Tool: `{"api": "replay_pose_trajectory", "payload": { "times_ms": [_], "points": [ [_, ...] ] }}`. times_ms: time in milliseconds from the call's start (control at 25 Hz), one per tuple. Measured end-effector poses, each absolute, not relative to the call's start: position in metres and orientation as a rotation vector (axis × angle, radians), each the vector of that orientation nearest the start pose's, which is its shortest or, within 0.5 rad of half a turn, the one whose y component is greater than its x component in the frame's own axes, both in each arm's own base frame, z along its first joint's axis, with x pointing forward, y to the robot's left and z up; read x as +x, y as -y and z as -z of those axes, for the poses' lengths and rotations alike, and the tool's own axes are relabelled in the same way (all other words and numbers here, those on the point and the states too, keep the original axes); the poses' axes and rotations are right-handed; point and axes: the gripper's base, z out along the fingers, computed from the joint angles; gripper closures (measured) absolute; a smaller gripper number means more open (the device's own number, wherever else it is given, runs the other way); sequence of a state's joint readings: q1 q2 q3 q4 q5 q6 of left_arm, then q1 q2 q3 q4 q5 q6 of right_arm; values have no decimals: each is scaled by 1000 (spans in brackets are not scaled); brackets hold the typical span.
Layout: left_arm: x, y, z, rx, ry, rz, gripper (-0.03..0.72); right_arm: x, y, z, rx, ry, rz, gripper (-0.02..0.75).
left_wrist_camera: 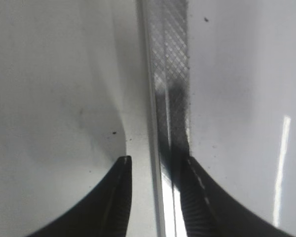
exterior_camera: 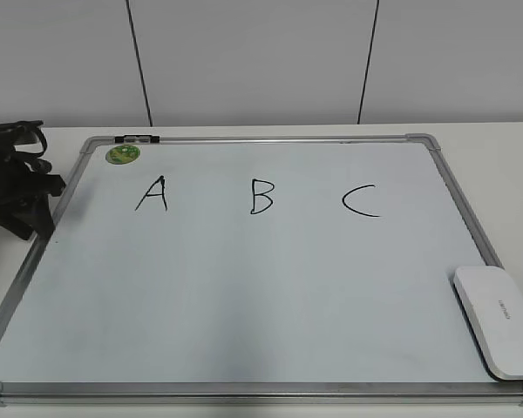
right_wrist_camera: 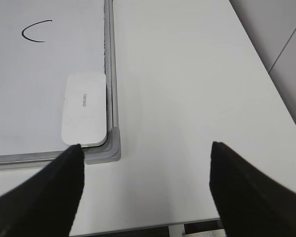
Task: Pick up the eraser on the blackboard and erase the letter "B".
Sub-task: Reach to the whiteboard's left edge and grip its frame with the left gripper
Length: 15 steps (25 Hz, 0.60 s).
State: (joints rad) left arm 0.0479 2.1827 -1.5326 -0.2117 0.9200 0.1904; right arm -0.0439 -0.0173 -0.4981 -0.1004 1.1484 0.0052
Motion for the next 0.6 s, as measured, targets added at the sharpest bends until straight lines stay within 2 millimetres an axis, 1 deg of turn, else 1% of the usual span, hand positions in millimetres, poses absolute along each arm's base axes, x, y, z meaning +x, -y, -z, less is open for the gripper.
{"api": "replay_pose_trajectory", "payload": {
  "times_ms": [120, 400, 600],
  "points": [
    [426, -5, -127, 35, -3025, 247, 444, -12, 8, -270, 63, -2115, 144, 150],
    [426, -5, -127, 33, -3030, 251, 484, -12, 8, -270, 63, -2115, 144, 150],
    [427, -4, -123, 18, -3047, 278, 495, -12, 8, -270, 63, -2115, 144, 150]
  ]
}}
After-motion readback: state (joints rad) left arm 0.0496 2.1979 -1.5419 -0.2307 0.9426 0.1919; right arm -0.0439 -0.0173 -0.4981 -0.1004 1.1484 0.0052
